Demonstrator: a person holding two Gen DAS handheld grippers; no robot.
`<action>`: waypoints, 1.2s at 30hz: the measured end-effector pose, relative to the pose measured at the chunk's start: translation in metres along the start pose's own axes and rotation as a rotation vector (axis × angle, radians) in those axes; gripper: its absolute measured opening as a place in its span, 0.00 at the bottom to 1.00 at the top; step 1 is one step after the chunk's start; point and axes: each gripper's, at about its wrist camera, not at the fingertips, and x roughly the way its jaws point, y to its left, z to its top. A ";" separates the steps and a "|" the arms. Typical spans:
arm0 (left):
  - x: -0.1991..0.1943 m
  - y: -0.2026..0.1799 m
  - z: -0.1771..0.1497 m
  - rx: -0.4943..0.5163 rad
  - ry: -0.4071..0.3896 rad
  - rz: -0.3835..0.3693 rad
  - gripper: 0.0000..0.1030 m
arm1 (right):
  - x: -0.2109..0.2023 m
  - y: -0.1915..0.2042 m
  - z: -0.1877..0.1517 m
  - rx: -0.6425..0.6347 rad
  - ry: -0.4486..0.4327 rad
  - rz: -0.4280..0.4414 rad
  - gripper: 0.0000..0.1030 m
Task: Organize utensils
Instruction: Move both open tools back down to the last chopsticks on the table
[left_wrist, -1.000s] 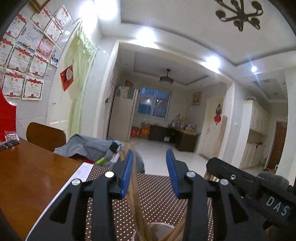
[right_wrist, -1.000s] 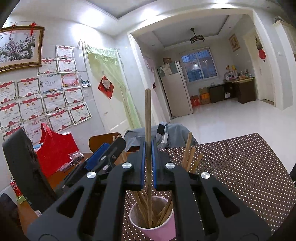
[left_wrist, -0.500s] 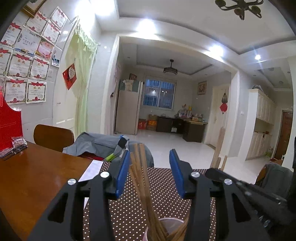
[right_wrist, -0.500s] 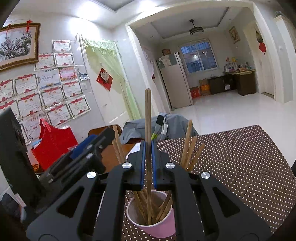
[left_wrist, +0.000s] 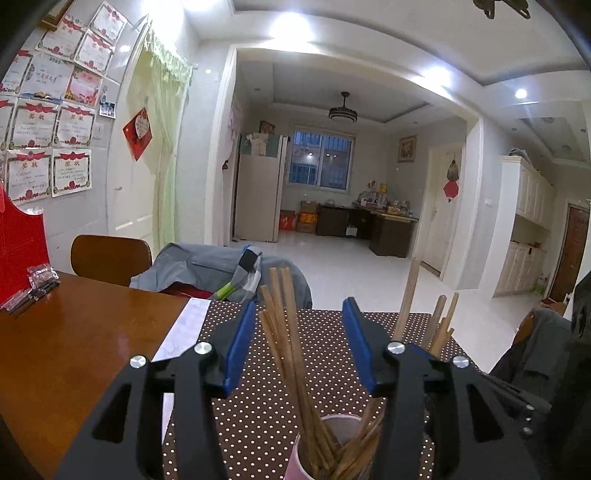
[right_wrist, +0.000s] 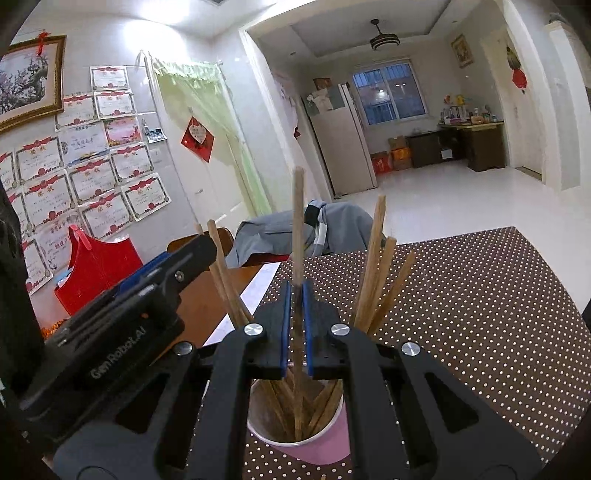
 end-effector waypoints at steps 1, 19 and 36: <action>0.000 0.001 0.001 -0.001 0.002 -0.001 0.47 | -0.002 0.001 0.001 -0.004 -0.006 -0.006 0.07; -0.046 0.008 -0.005 0.032 0.015 0.041 0.47 | -0.034 0.009 -0.004 -0.035 -0.018 -0.051 0.39; -0.162 -0.014 -0.022 0.083 -0.032 -0.014 0.54 | -0.145 0.028 -0.030 -0.079 -0.070 -0.101 0.55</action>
